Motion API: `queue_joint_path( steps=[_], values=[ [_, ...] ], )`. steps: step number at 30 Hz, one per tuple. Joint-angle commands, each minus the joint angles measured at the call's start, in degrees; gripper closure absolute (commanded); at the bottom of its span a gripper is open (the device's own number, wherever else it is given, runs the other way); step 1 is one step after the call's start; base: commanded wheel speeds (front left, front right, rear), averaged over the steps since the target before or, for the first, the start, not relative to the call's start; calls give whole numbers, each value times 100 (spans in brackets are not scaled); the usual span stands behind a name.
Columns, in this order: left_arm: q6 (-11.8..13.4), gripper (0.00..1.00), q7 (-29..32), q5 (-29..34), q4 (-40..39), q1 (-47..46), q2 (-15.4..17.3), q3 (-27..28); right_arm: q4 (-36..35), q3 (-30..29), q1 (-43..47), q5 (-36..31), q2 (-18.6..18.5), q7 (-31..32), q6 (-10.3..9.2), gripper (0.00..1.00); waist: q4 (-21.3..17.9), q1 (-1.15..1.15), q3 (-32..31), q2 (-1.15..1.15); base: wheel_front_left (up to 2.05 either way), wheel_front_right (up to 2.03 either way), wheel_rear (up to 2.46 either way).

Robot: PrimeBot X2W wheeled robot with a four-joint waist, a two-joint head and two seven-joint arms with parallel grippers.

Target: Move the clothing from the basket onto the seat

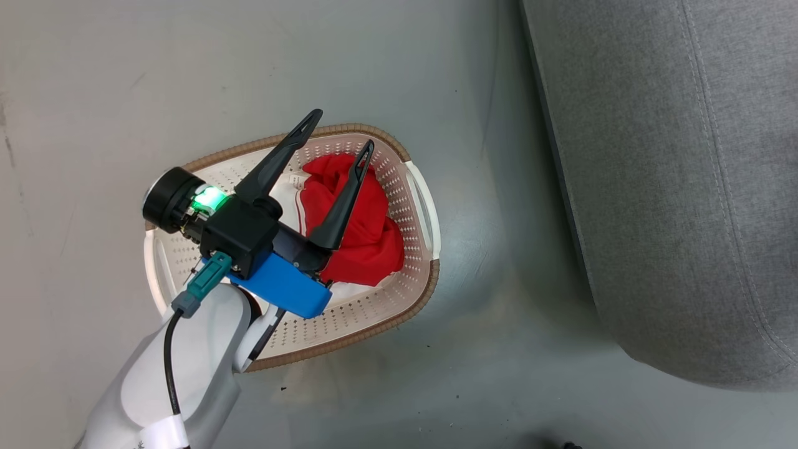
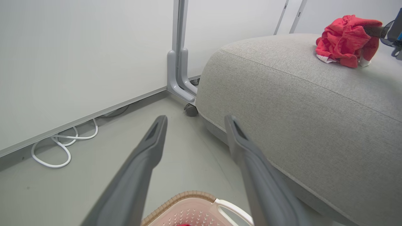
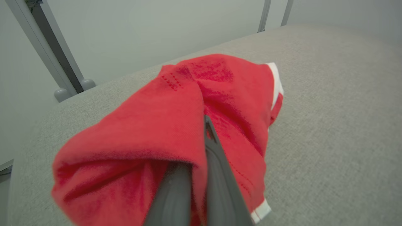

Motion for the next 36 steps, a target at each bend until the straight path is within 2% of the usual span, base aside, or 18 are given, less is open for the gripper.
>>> queue_joint_path(
  steps=[1,6,7,8,9,10,24,31,36],
  values=[
    [-7,0,-16,2,-5,-106,28,6,33,-127,98,-18,83,-20,1,100,8,-1,11,0,0,0,0],
    [-7,0,-15,-11,35,-79,42,33,-1,-277,168,-137,246,-21,1,100,-43,-1,-28,0,0,0,0],
    [-7,0,-15,-17,41,-69,37,28,-29,-290,169,-153,261,-21,1,96,-57,-1,-46,0,0,0,0],
    [-7,0,-15,-28,46,-62,35,11,-57,-295,180,-178,273,-21,1,62,-71,-1,-61,0,0,0,0],
    [-7,0,-15,-37,59,-55,32,3,-71,-298,197,-199,287,-21,1,35,-84,-1,-77,0,0,0,0],
    [-7,0,-15,-39,69,-52,26,-4,-79,-294,215,-212,300,-21,1,2,-94,-1,-95,0,0,0,0],
    [-7,0,-15,-109,149,42,-67,-37,-67,-151,286,-288,237,-21,1,0,-109,-1,-354,0,0,0,0],
    [-7,0,-15,-227,231,225,-232,32,-28,87,449,-346,199,-21,1,0,-45,-1,-719,0,0,0,0],
    [-7,0,-15,-319,358,438,-403,119,-33,309,735,-383,172,-21,1,0,54,-1,-1206,0,0,0,0]
  ],
)
